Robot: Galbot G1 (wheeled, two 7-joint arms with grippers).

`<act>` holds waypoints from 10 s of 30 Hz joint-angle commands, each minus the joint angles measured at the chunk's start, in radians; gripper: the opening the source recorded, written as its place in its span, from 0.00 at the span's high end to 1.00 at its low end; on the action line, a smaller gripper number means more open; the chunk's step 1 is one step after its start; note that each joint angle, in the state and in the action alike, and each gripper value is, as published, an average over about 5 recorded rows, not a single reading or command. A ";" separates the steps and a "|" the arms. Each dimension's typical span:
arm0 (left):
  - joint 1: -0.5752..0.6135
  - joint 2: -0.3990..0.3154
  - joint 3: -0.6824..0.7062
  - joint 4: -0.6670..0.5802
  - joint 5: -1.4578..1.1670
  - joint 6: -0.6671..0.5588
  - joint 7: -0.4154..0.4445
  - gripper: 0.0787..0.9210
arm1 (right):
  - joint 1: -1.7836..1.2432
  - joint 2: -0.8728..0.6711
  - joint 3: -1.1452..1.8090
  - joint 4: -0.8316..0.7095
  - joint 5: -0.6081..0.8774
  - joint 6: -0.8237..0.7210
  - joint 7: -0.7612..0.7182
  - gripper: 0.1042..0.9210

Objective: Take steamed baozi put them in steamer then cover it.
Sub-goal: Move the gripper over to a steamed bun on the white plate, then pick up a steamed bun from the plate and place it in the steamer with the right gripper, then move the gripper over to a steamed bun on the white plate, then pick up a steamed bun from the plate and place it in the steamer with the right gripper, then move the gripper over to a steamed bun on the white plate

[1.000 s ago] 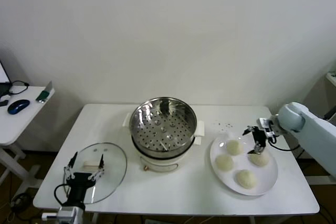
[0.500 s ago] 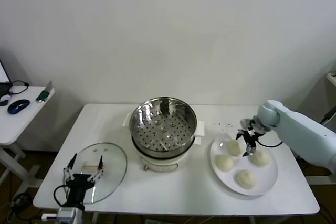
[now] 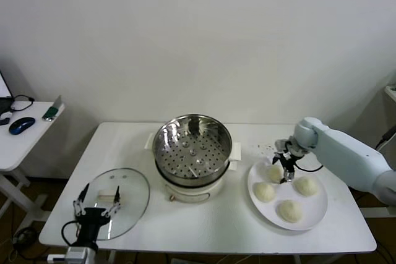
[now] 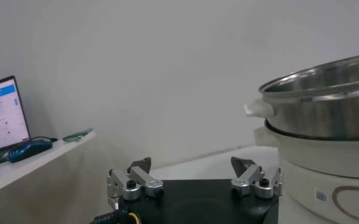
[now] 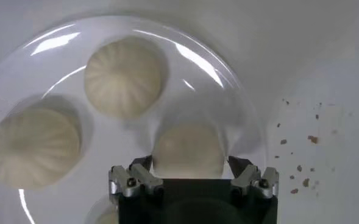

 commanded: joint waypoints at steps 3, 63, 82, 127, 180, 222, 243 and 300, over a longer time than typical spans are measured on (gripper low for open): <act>0.002 0.000 -0.002 0.002 -0.005 -0.003 0.000 0.12 | 0.018 0.007 -0.030 -0.010 -0.001 0.007 -0.008 0.20; 0.038 0.017 -0.005 0.008 -0.015 -0.004 -0.018 0.12 | 0.362 0.651 -0.155 -0.013 -0.533 0.826 -0.039 0.26; 0.045 0.022 -0.005 0.034 -0.020 -0.016 -0.018 0.12 | 0.248 0.690 -0.100 -0.120 -0.674 0.850 0.000 0.24; 0.068 0.019 -0.002 -0.012 -0.029 0.002 -0.015 0.12 | 0.630 -0.232 -0.580 0.504 0.687 -0.298 0.175 0.12; 0.106 0.007 -0.015 0.012 -0.005 -0.023 -0.023 0.12 | 0.147 -0.091 -0.360 0.329 0.386 -0.273 0.157 0.14; 0.088 -0.005 0.078 -0.074 0.098 0.000 0.006 0.12 | 0.830 0.312 -0.619 0.341 0.864 -0.376 0.220 0.28; 0.109 0.011 0.064 -0.050 0.080 -0.022 0.002 0.12 | 0.568 0.596 -0.600 0.209 0.853 -0.423 0.286 0.27; 0.081 -0.001 0.053 -0.044 0.080 0.007 0.010 0.12 | 0.799 0.030 -0.614 0.492 0.786 -0.261 0.076 0.12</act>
